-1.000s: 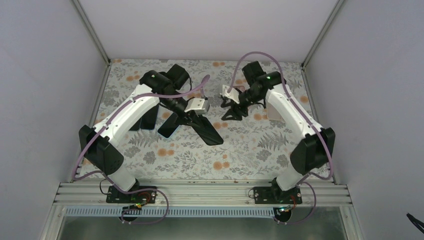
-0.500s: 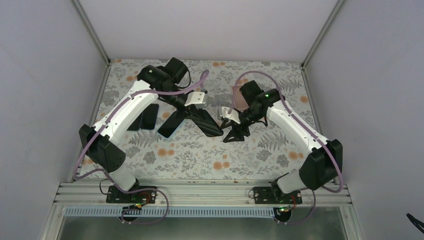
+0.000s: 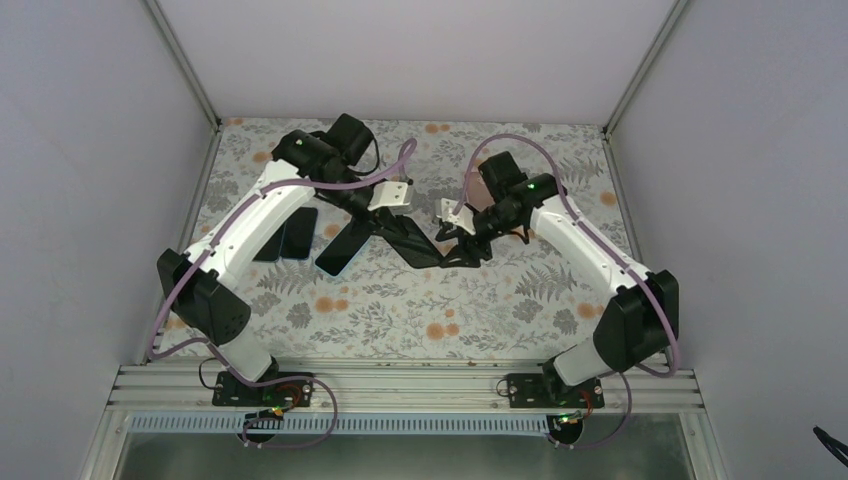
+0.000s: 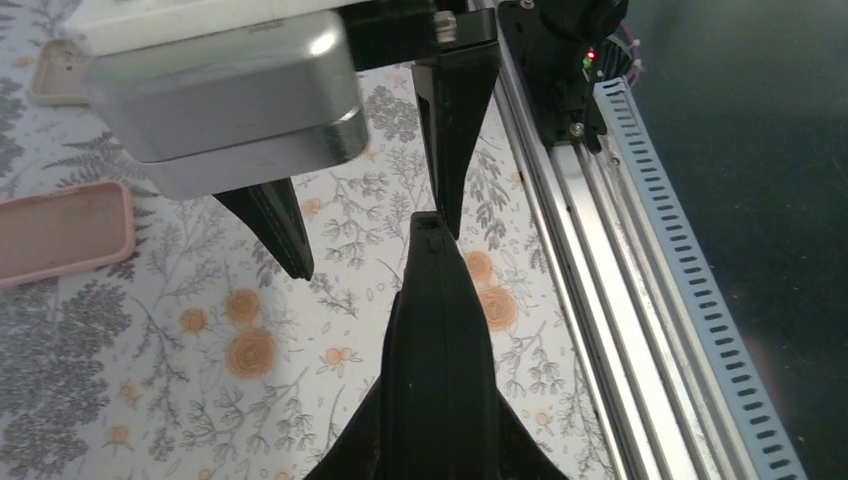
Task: Take the phone out of the phone case
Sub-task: Remove the phone case from the phone.
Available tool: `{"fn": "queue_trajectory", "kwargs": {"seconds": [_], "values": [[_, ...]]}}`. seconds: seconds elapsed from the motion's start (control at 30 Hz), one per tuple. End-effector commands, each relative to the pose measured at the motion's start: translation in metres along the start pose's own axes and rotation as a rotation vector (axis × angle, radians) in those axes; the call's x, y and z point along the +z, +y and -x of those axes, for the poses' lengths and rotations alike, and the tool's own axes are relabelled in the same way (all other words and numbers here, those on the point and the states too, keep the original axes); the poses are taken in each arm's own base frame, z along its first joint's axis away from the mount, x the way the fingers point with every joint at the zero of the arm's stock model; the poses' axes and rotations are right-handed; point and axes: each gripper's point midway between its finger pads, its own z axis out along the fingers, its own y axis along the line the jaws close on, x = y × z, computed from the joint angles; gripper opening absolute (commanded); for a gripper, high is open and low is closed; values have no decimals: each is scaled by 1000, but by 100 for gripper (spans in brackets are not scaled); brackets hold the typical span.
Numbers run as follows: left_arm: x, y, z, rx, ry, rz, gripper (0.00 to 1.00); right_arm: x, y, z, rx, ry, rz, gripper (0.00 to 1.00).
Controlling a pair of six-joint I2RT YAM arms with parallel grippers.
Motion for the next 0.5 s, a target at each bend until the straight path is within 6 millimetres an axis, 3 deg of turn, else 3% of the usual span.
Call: {"fn": "queue_trajectory", "kwargs": {"seconds": [0.0,0.13,0.2,0.33,0.47], "values": [[-17,-30,27,62,-118,-29,2,-13,-46,-5,-84,8,-118,65],[-16,-42,28,64,-141,-59,2,-19,-72,-17,-140,66,-134,64],[-13,-47,28,62,-147,-79,2,-25,-101,-19,-135,98,-193,64],[-9,-51,25,61,-139,-89,2,-59,-172,-4,-117,109,-401,62],[-10,-52,25,68,-135,-83,2,-81,-210,-1,-116,133,-556,62]]}}
